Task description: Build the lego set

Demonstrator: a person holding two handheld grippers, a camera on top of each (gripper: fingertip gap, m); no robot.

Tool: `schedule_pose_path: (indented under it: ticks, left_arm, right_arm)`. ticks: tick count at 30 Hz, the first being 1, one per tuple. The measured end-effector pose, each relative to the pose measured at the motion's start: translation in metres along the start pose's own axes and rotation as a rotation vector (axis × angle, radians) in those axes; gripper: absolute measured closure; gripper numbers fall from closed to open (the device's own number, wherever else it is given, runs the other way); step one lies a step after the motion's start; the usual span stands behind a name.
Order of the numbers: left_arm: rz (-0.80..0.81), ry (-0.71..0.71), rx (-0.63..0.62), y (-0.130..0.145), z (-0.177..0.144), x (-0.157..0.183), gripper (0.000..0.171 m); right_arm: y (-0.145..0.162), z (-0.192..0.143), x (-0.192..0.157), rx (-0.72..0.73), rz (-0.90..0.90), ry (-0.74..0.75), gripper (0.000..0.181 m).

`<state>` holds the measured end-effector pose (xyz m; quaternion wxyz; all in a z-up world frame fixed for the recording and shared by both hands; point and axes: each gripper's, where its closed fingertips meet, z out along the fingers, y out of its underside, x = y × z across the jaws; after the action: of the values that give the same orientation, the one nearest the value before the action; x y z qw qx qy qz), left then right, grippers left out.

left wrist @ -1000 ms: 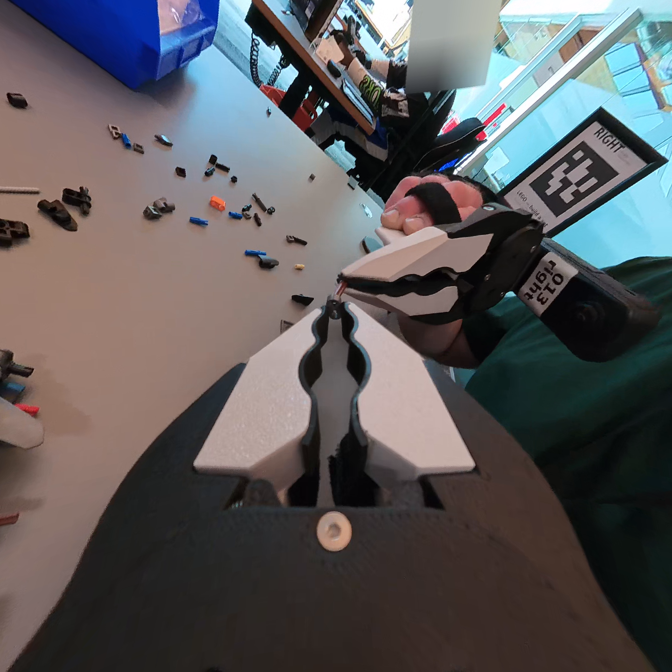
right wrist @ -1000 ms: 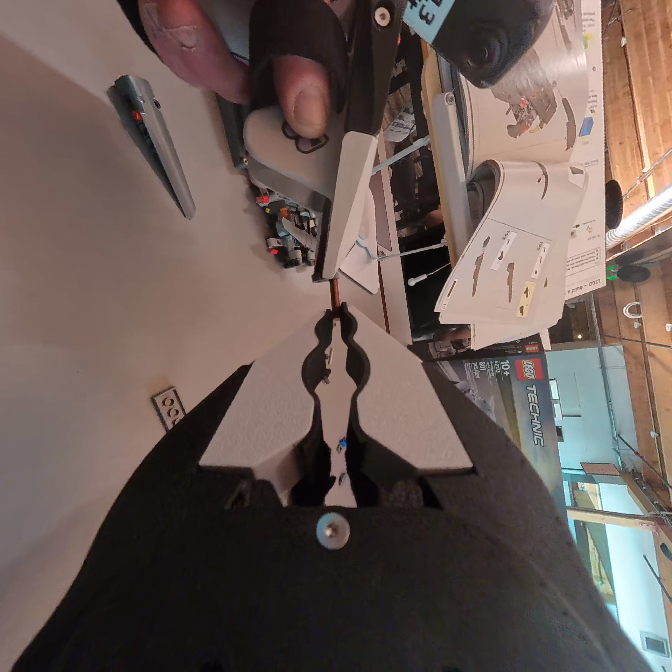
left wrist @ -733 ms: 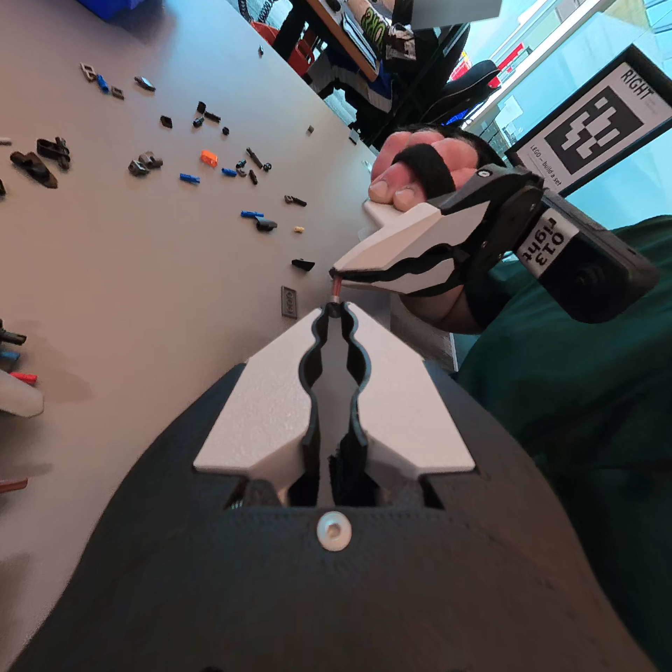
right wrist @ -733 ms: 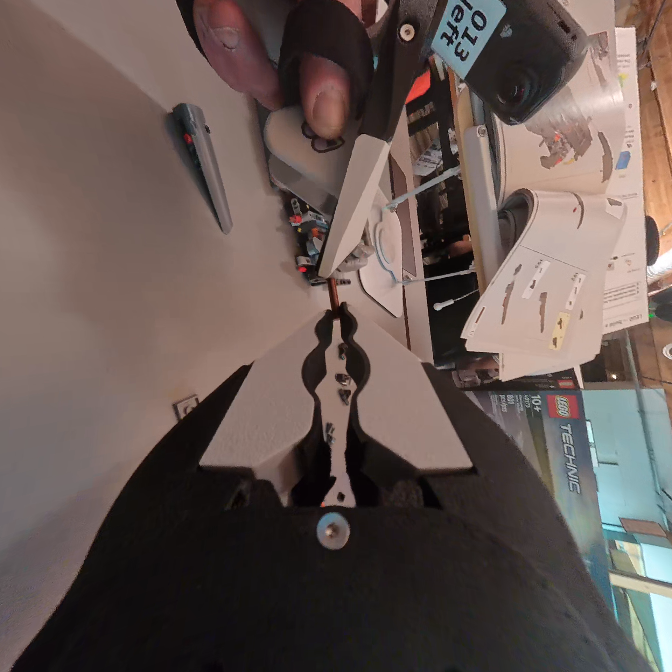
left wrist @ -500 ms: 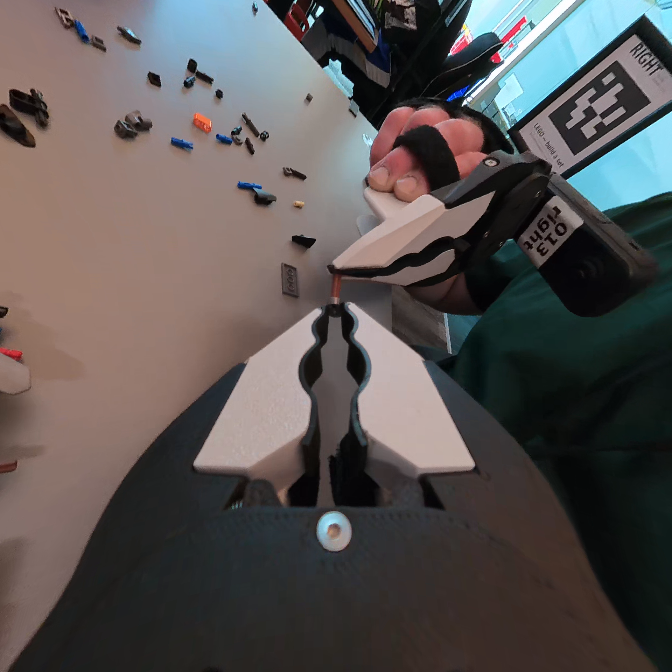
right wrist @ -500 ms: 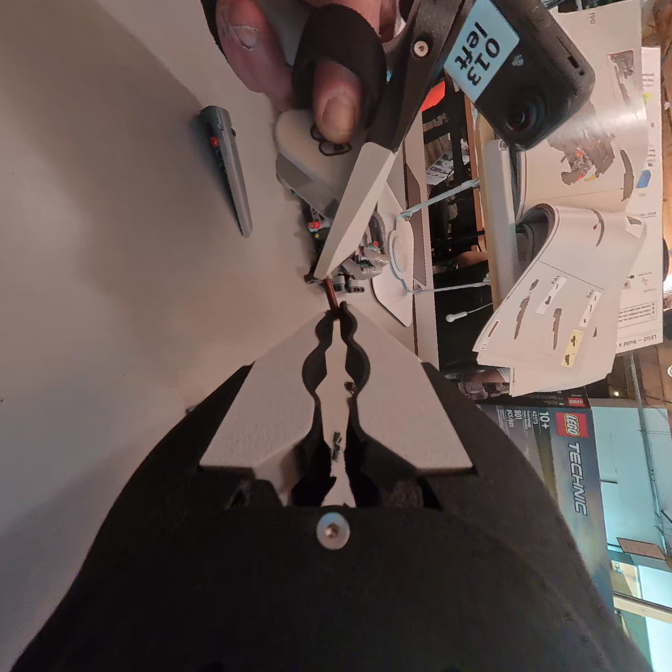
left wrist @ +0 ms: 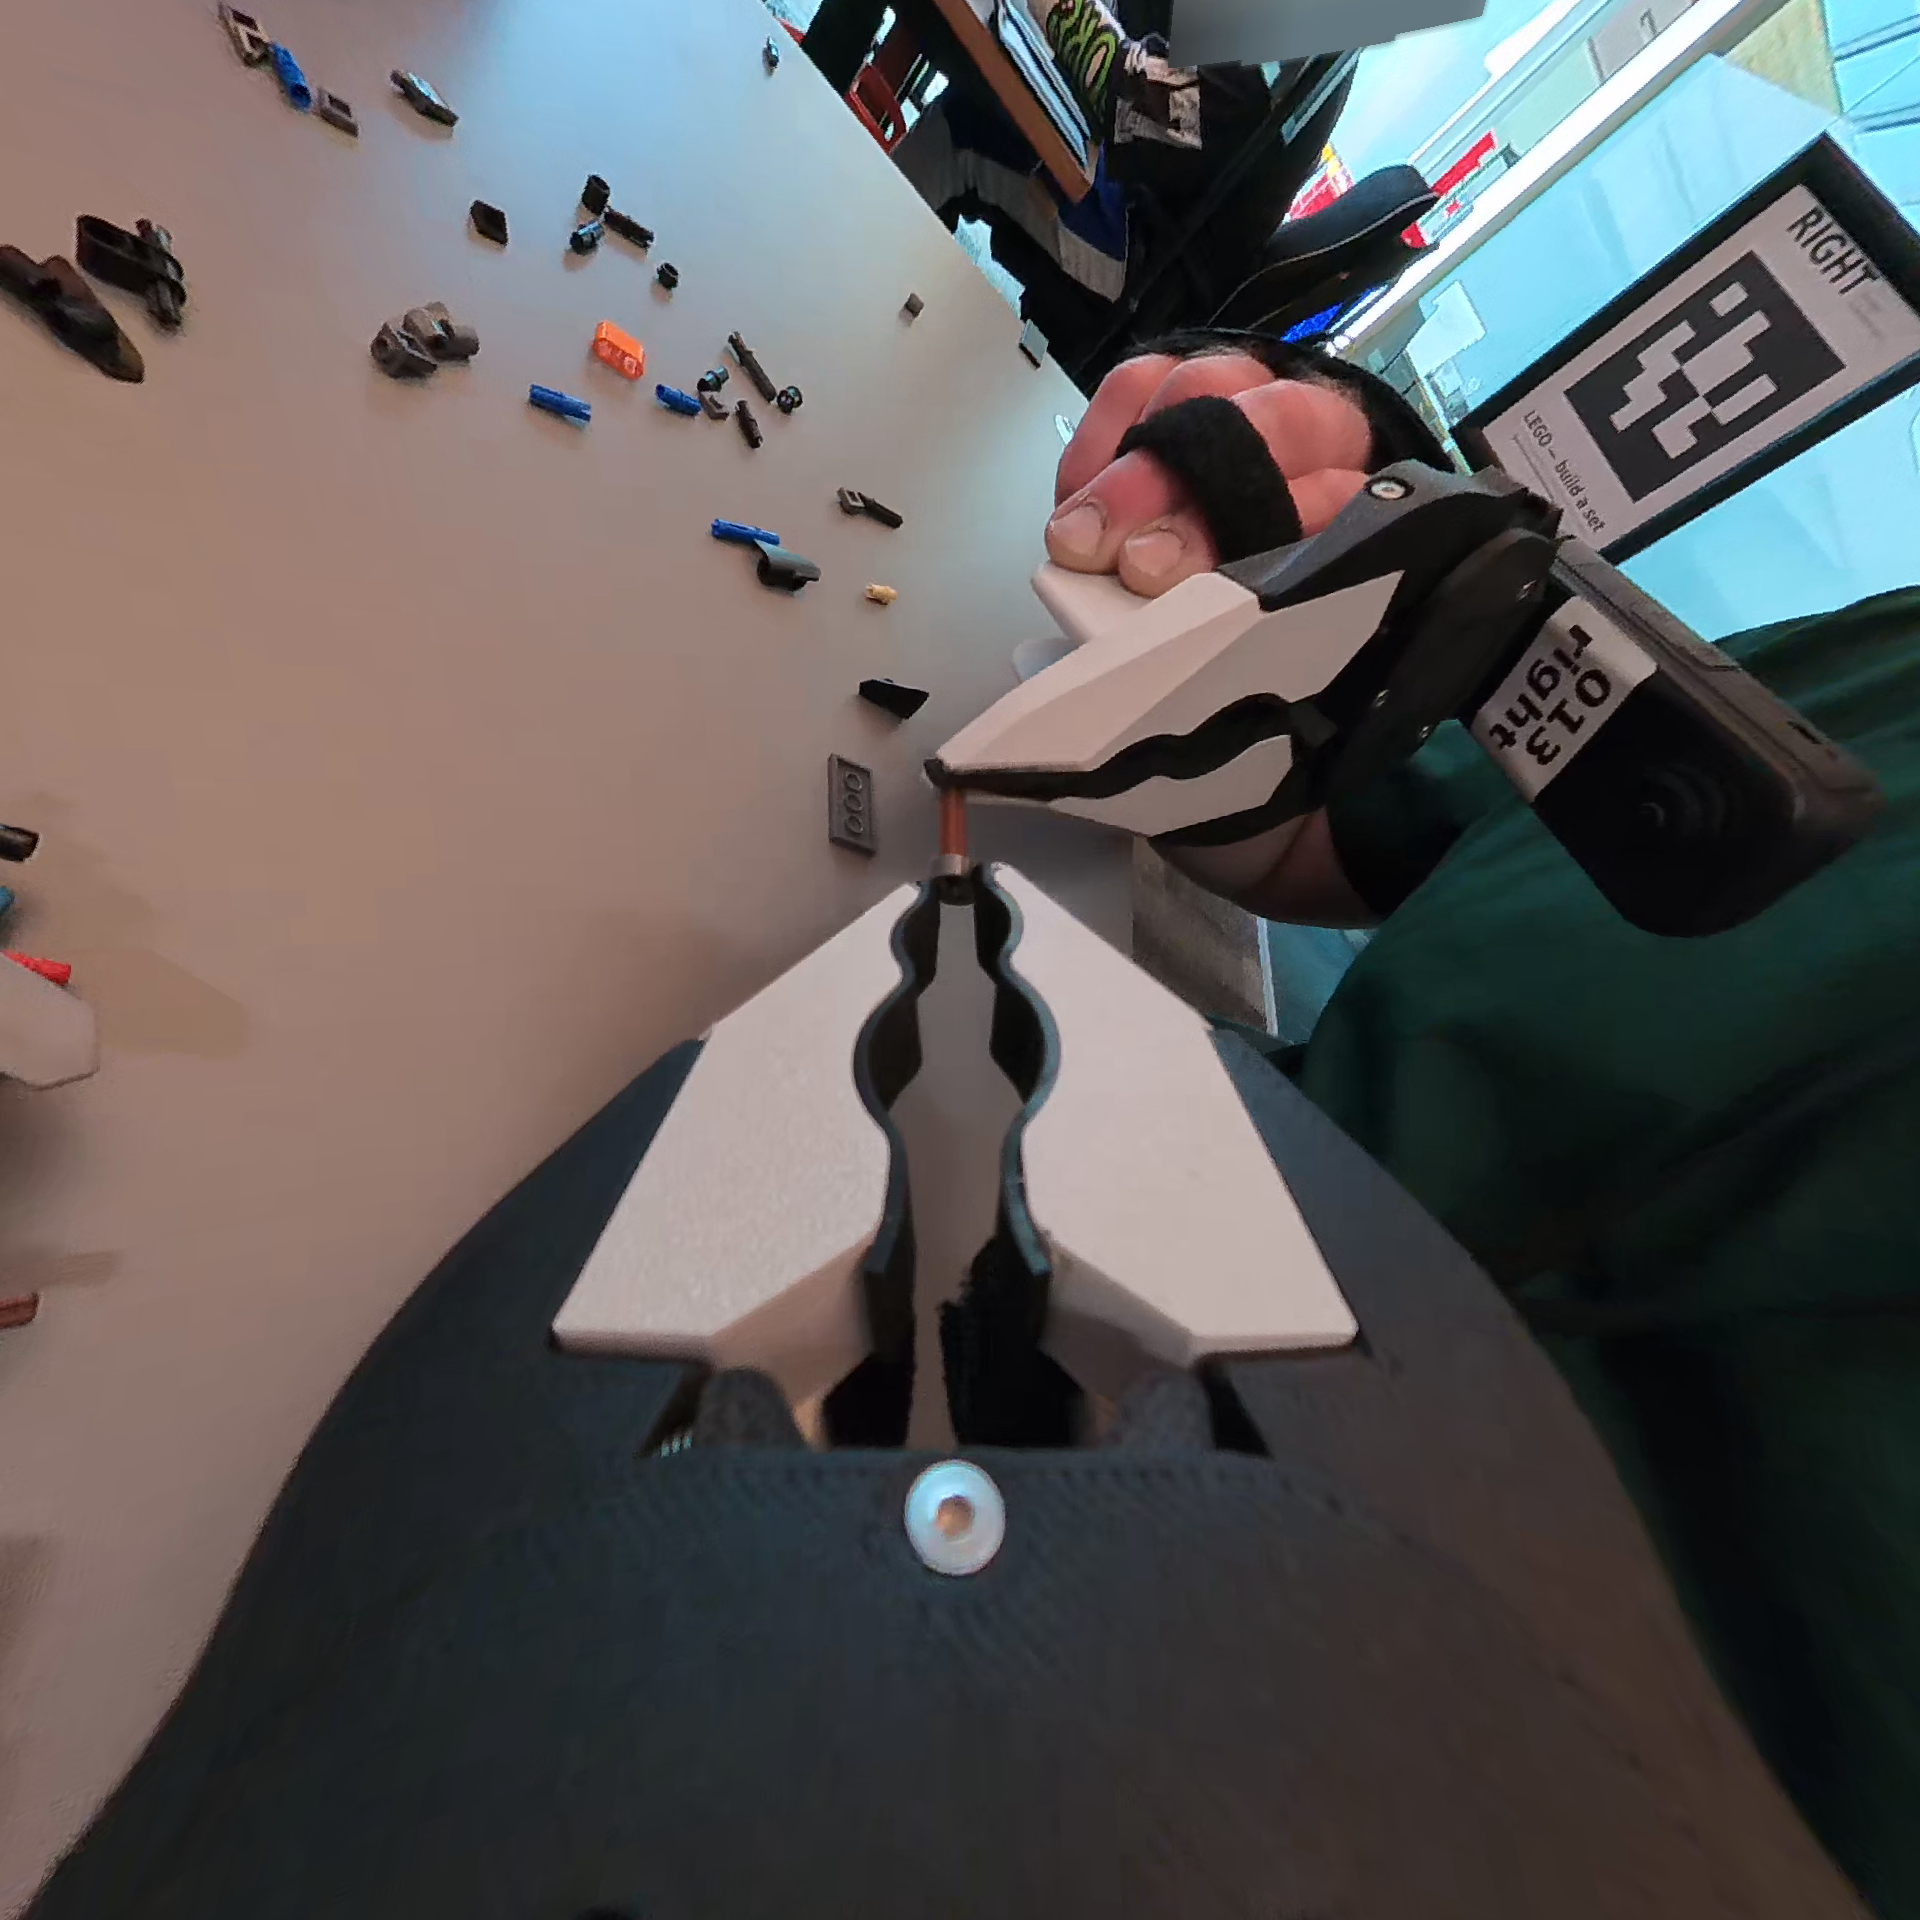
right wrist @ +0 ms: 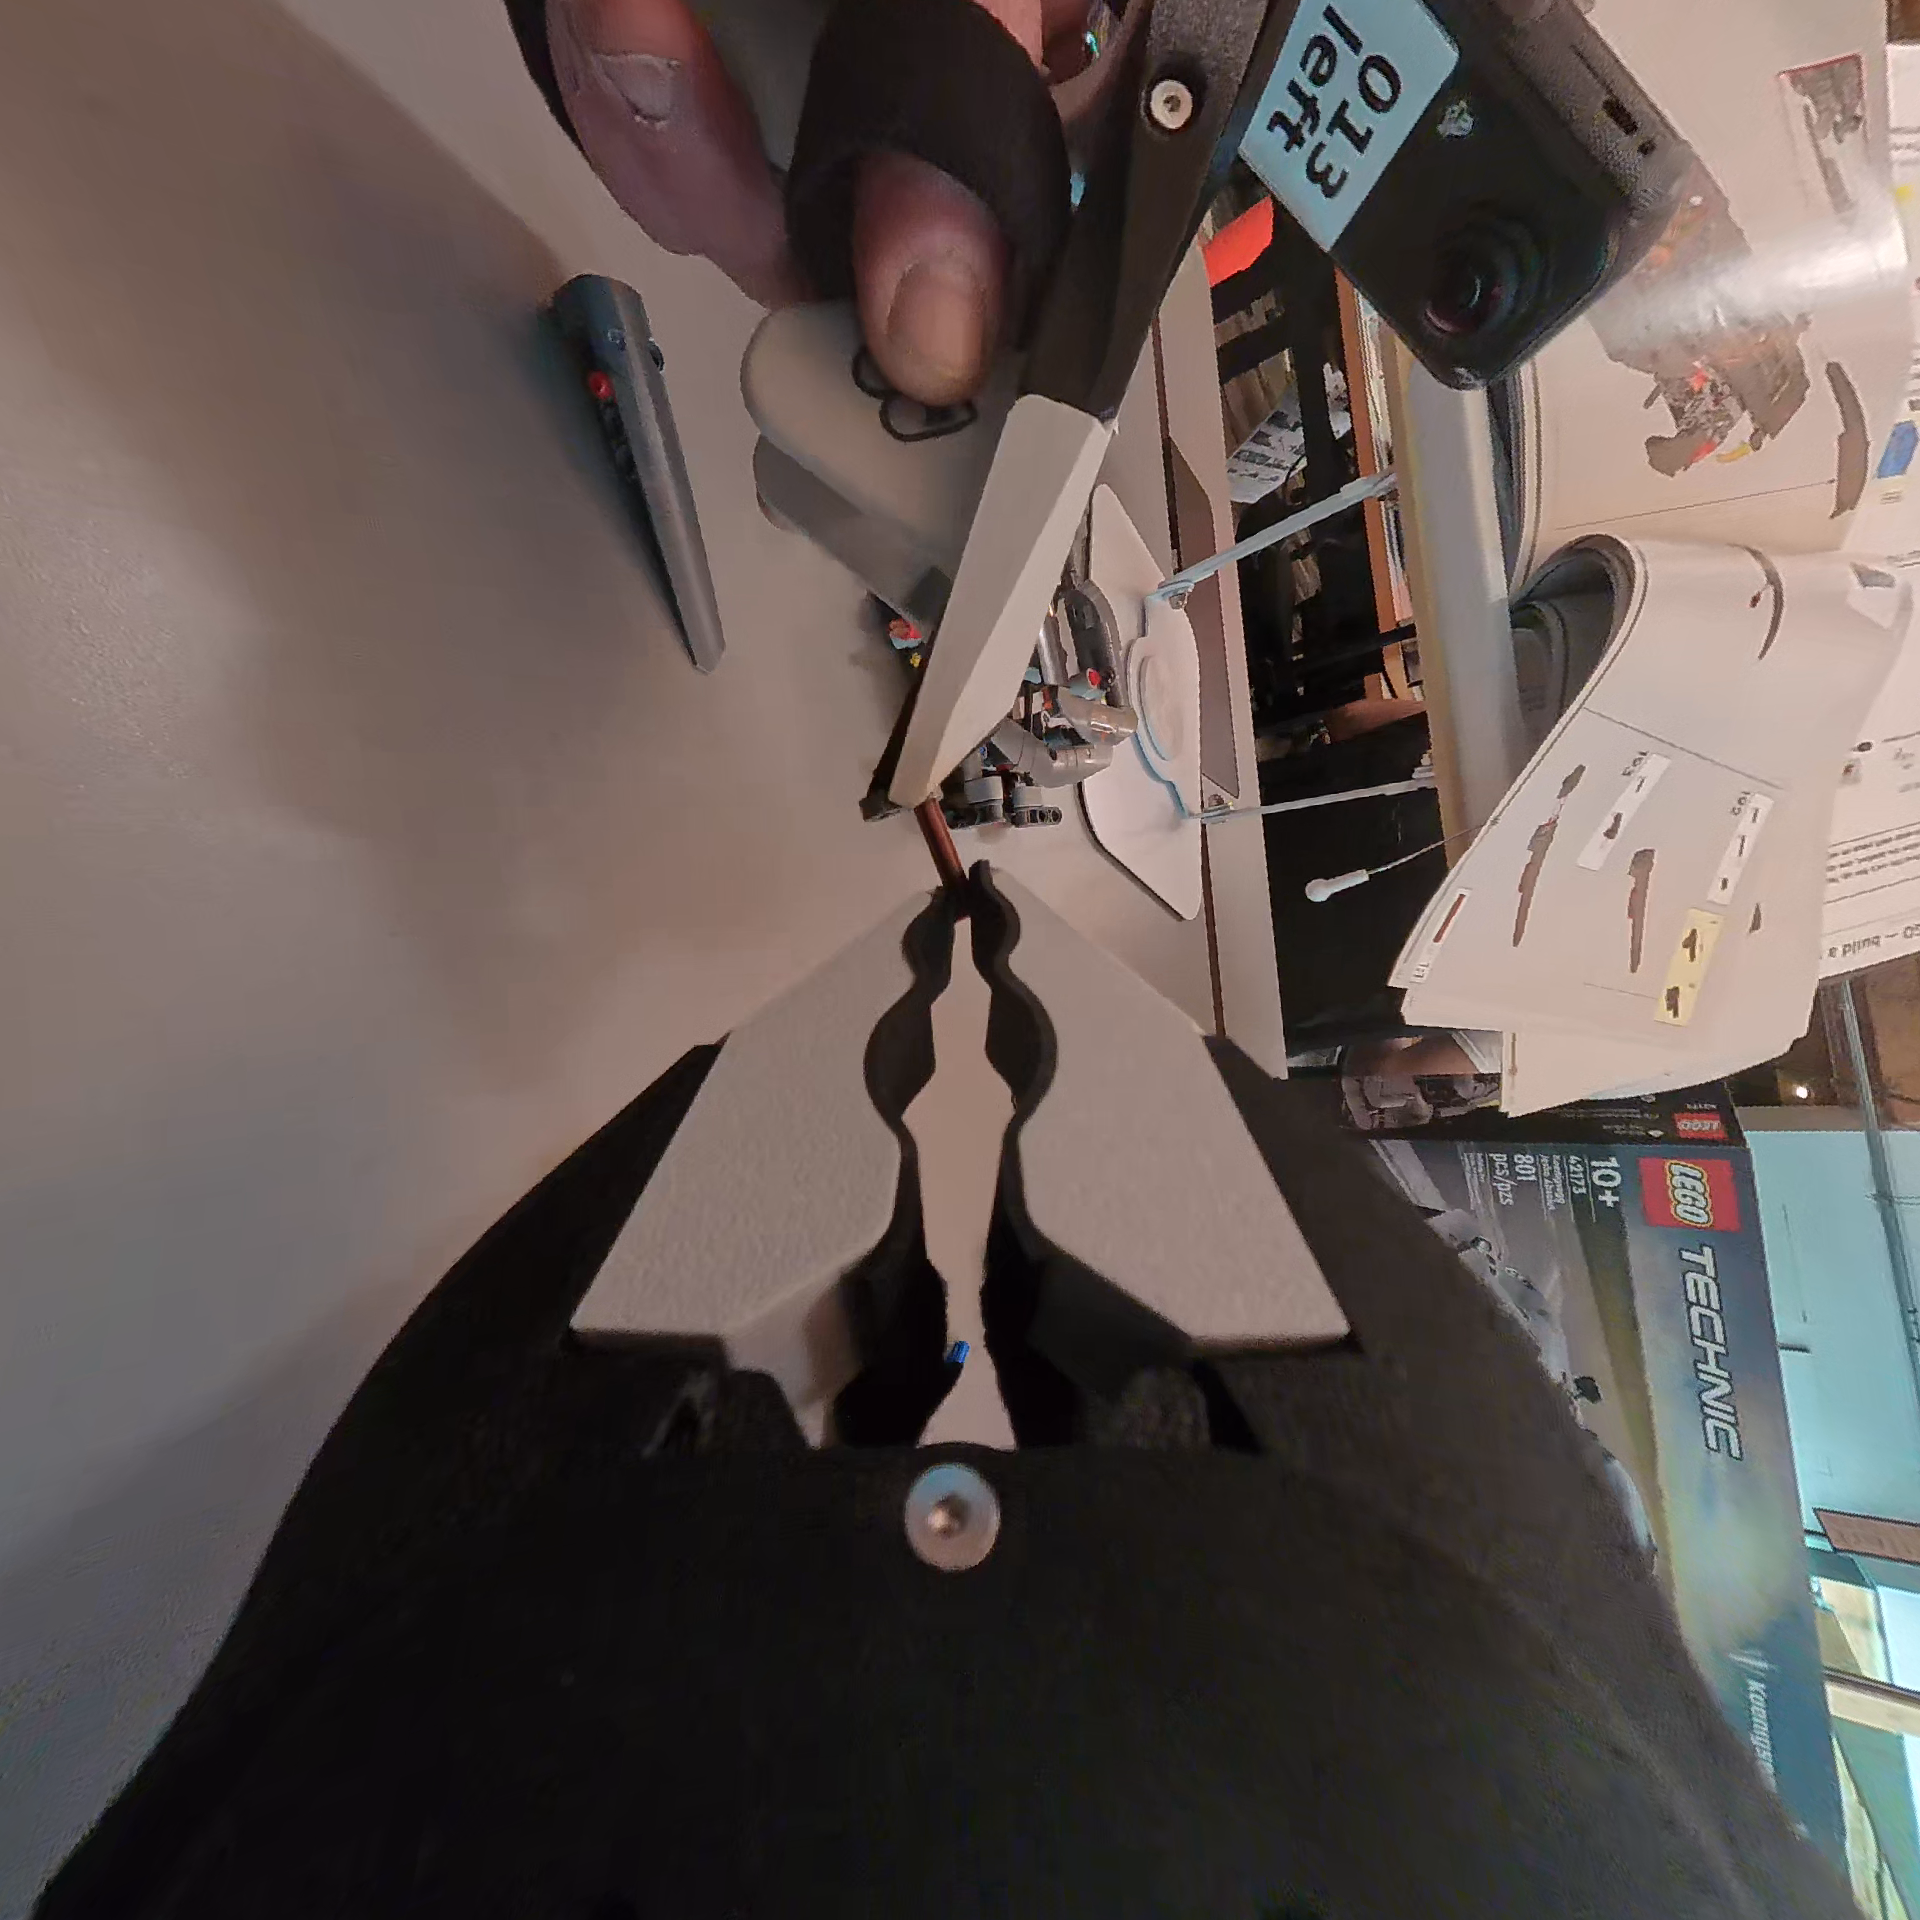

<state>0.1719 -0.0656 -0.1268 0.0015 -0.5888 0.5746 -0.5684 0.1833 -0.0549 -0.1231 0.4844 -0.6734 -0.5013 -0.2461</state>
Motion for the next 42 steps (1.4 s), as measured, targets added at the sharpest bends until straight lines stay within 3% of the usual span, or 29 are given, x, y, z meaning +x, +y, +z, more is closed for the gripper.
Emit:
schedule_pose_path:
  ticks: [42]
  left_arm:
    - [-0.096, -0.026, 0.025, 0.005, 0.008, -0.013, 0.167]
  right_arm:
    - [0.012, 0.010, -0.008, -0.067, -0.012, 0.016, 0.181]
